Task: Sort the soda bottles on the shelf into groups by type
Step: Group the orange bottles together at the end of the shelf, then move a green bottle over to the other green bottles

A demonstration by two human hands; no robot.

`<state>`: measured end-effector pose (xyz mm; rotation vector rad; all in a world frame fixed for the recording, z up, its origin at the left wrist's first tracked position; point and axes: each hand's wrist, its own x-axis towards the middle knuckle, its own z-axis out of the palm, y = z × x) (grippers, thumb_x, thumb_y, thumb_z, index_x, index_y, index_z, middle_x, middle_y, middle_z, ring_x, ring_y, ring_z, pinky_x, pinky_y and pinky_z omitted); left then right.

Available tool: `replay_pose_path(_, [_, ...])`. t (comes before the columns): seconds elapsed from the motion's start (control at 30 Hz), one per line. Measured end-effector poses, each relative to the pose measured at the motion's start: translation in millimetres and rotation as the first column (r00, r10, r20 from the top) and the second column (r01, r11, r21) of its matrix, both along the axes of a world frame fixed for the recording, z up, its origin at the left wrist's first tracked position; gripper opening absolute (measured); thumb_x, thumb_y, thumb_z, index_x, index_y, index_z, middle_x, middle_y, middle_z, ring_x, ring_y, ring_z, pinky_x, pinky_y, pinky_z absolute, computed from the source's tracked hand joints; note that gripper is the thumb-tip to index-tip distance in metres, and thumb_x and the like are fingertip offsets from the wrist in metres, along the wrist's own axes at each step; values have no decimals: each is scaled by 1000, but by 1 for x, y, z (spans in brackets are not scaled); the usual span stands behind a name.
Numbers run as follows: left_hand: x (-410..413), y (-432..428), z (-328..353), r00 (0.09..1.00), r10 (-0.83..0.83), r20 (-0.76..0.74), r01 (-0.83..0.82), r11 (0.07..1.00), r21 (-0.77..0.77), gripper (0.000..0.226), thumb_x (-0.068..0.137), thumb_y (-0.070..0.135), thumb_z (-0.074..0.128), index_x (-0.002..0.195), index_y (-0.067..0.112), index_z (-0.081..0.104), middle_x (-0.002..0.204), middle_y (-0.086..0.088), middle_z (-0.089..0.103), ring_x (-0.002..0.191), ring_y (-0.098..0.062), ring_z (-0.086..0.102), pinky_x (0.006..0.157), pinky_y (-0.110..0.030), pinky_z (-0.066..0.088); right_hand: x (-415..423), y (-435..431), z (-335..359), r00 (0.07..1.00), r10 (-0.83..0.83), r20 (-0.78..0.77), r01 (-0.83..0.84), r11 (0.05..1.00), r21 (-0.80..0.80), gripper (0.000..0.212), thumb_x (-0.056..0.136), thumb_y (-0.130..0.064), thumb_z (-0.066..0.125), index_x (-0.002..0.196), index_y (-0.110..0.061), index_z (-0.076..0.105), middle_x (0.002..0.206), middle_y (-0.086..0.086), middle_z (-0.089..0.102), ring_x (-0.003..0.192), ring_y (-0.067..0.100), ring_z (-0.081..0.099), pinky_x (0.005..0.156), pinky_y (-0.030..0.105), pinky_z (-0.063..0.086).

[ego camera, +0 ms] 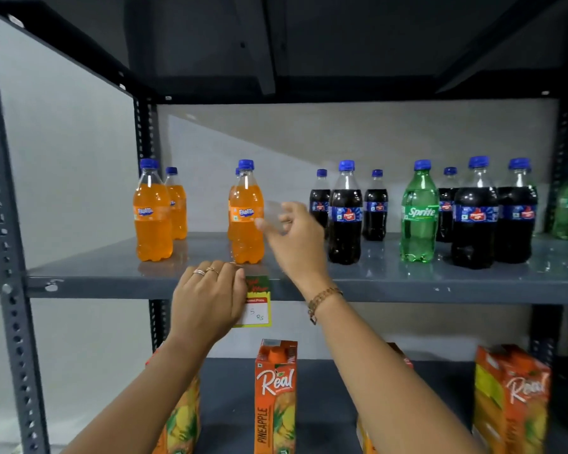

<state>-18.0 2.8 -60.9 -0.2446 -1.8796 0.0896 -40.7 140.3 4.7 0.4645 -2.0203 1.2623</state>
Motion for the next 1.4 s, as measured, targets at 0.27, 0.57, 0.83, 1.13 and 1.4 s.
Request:
replay_pose_path(0.27, [-4,25,12,999,-28,-44,25,996,-81,41,93,26,35,65,10,59,63,-12,65,57,-32,59,53,-36,42,-7,125,10,778,-618,-115,610,787,-97,55,81,-15,66,130,-7,43,141,18,40,132,36,31,109,48,34])
replay_pose_path(0.57, [-6,124,19,979,-200,36,203,966,-158,38,90,32,39,72,12,66,66,-5,67,62,-24,61,54,-34,48,-26,153,10,792,-578,195,564,816,128,96,84,-8,63,149,-7,-8,155,29,10,135,45,31,107,47,36])
replay_pose_path(0.83, [-15,146,12,986,-150,79,161,974,-160,43,90,35,37,70,12,67,67,-7,68,58,-24,62,50,-32,48,-14,159,6,843,-533,76,528,846,77,82,84,-6,65,147,-5,12,133,19,48,114,38,55,90,41,49])
replay_pose_path(1.13, [-20,148,7,994,-104,27,107,985,-136,41,91,31,38,67,11,64,65,-8,66,55,-25,60,49,-32,47,-3,169,-1,890,-441,-117,441,897,-30,77,78,-24,74,141,-13,30,124,9,57,110,28,58,90,37,46])
replay_pose_path(1.4, [-13,181,11,991,-130,-14,127,985,-113,37,88,27,41,61,9,60,60,-10,65,53,-28,60,50,-32,46,19,201,-4,917,-282,-283,248,957,-148,84,78,-25,74,147,-15,28,130,4,56,113,10,52,95,12,36])
